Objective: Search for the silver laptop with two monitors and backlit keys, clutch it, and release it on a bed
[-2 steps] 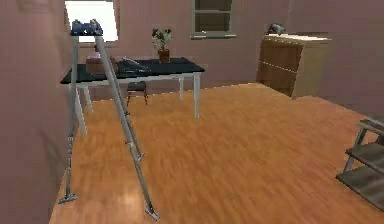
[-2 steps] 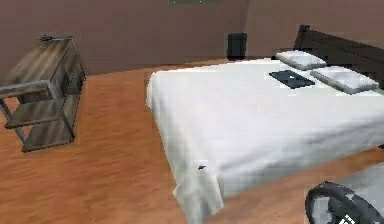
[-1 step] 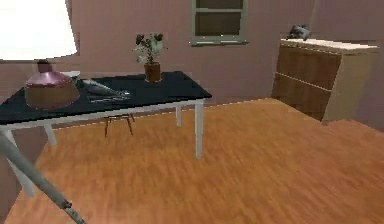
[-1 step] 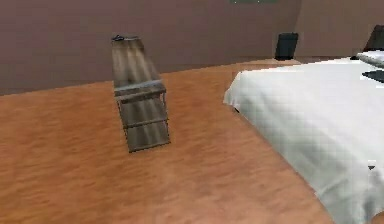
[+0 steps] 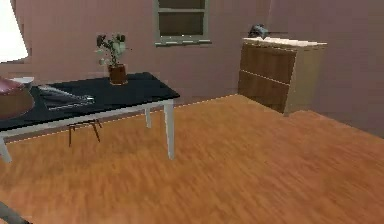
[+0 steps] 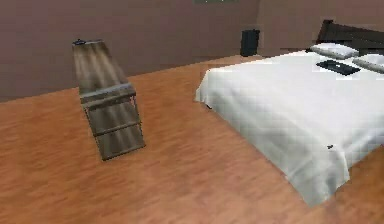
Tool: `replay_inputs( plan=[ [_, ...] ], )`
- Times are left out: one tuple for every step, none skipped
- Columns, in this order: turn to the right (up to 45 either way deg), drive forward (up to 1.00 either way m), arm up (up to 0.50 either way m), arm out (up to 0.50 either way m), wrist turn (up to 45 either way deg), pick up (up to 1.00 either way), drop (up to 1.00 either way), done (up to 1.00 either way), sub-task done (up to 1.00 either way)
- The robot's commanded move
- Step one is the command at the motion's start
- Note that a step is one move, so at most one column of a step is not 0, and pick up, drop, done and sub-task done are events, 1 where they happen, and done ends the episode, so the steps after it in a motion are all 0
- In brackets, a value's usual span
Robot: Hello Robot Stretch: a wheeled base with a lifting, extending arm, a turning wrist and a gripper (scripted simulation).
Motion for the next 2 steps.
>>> replay_inputs(
  plan=[
    [0.0,0.1,0.0,0.0,0.0,0.0,0.0,0.0,0.0],
    [-18.0,0.0,0.0,0.0,0.0,0.0,0.0,0.0,0.0]
  ],
)
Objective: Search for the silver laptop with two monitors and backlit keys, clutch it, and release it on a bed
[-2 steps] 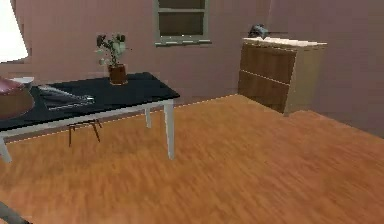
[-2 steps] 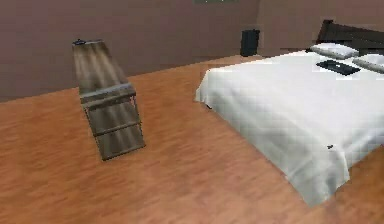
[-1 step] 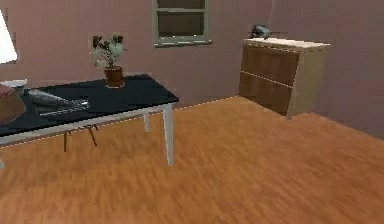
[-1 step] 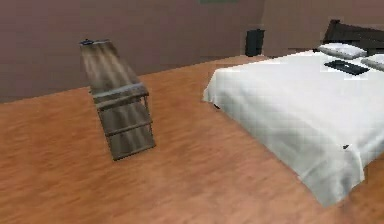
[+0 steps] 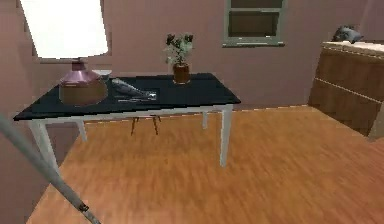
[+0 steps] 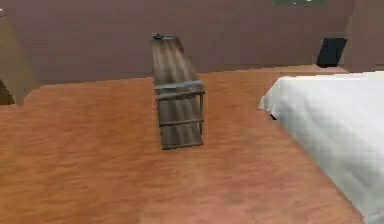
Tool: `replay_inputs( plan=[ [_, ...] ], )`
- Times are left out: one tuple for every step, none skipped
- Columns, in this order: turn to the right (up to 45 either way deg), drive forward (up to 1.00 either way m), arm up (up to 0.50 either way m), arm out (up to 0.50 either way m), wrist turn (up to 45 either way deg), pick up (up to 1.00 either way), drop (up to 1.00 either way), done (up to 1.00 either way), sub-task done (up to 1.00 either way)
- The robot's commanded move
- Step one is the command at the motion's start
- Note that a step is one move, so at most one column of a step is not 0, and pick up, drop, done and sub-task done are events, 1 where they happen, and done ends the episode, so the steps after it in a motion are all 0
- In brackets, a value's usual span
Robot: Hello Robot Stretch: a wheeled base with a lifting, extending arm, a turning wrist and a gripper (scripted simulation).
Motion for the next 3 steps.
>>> replay_inputs(
  plan=[
    [0.0,1.0,0.0,0.0,0.0,0.0,0.0,0.0,0.0],
    [-45.0,0.0,0.0,0.0,0.0,0.0,0.0,0.0,0.0],
    [-45.0,0.0,0.0,0.0,0.0,0.0,0.0,0.0,0.0]
  ],
)
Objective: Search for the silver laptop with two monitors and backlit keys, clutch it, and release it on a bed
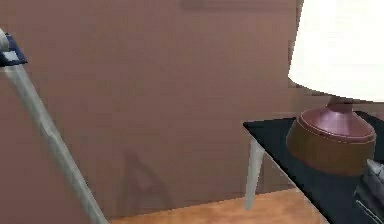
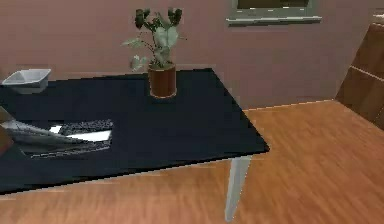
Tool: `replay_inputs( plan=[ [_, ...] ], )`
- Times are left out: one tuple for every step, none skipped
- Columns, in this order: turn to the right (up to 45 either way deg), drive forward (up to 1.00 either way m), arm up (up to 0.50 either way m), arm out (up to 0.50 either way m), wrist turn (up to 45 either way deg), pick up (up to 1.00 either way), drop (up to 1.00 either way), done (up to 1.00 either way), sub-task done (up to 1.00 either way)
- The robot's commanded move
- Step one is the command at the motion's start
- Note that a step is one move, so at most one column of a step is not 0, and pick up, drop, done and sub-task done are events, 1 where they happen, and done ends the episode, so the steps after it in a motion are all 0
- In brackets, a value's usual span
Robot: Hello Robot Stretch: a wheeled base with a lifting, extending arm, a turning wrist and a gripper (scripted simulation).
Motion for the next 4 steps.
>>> replay_inputs(
  plan=[
    [-30.0,0.0,0.0,0.0,0.0,0.0,0.0,0.0,0.0],
    [0.0,0.0,0.5,0.0,0.0,0.0,0.0,0.0,0.0],
    [0.0,0.0,0.38,0.0,0.0,0.0,0.0,0.0,0.0],
    [0.0,0.0,0.0,0.44,0.0,0.0,0.0,0.0,0.0]
  ],
)
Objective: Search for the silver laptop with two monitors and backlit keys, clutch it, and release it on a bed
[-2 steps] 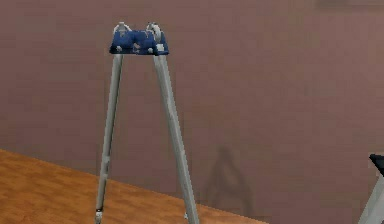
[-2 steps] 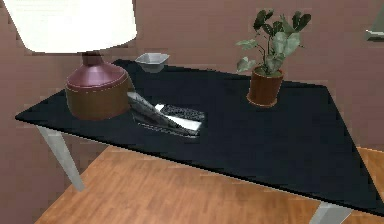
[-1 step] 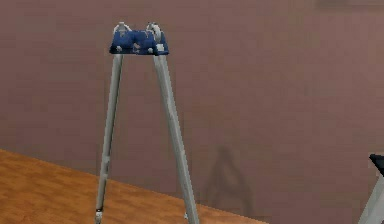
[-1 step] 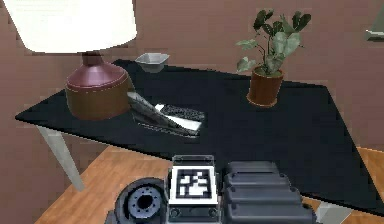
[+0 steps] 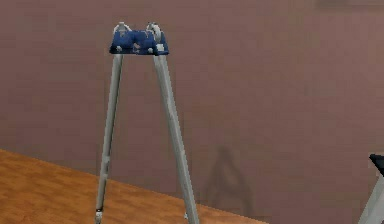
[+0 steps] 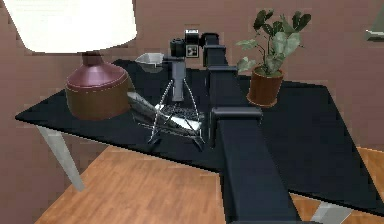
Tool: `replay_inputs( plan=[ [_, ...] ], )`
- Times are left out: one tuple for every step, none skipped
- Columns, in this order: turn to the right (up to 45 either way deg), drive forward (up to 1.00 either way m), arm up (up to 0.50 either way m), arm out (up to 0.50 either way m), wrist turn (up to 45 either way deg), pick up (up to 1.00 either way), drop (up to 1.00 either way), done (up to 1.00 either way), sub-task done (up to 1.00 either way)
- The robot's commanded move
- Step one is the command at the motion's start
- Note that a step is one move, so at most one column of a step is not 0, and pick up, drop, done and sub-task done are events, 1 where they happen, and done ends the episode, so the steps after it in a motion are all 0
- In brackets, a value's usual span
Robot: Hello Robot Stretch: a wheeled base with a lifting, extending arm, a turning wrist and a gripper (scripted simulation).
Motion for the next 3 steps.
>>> replay_inputs(
  plan=[
    [0.0,0.0,0.0,0.0,45.0,0.0,0.0,0.0,0.0],
    [0.0,0.0,0.0,0.0,45.0,0.0,0.0,0.0,0.0],
    [0.0,0.0,0.0,0.0,45.0,0.0,0.0,0.0,0.0]
  ],
)
